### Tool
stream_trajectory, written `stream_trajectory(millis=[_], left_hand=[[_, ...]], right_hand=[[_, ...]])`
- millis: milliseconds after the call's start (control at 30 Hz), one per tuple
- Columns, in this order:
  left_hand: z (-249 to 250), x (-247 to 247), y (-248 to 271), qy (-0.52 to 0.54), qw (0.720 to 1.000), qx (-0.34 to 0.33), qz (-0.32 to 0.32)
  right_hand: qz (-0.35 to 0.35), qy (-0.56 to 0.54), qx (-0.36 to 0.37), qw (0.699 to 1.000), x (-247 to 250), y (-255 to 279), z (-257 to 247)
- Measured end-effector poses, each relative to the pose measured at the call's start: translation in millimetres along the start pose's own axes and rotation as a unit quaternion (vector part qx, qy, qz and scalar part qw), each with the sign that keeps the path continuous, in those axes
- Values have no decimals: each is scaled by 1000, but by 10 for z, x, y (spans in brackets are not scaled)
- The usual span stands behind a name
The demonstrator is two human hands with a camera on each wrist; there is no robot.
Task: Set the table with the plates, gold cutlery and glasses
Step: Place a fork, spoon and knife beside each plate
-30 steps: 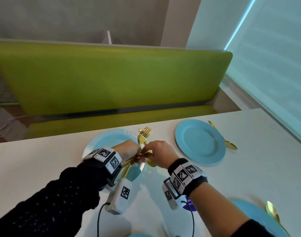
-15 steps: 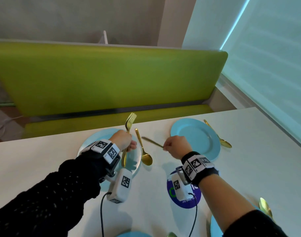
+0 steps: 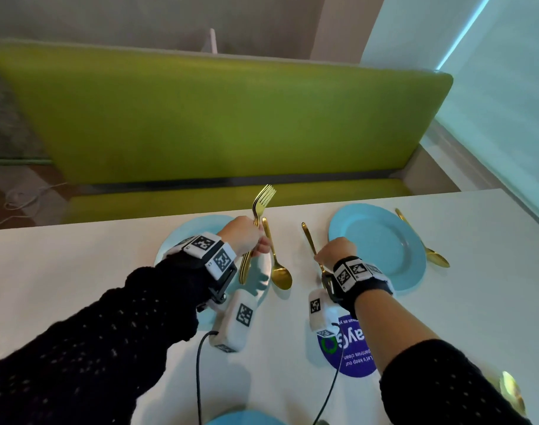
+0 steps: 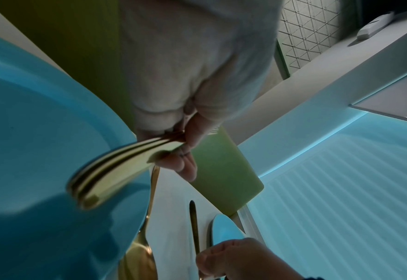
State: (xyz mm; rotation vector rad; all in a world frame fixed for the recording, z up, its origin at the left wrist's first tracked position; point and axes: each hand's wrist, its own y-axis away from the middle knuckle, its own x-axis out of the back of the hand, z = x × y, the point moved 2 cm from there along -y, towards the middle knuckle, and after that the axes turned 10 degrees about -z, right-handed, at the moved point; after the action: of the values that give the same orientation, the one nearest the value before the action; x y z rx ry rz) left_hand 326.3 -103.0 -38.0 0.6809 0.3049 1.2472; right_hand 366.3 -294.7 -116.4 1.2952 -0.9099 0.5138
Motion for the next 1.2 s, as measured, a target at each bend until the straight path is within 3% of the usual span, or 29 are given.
stream_trajectory(millis=[167, 467, 1200], left_hand=[[-34, 38, -32, 16, 1000, 1, 7], [-62, -6, -91, 31, 999, 12, 7], [-42, -70, -91, 40, 999, 22, 11]], right_hand=[[3, -38, -21, 999, -59, -74, 28], [64, -214, -41, 974, -22, -75, 124], [67, -291, -57, 953, 14, -162, 245]])
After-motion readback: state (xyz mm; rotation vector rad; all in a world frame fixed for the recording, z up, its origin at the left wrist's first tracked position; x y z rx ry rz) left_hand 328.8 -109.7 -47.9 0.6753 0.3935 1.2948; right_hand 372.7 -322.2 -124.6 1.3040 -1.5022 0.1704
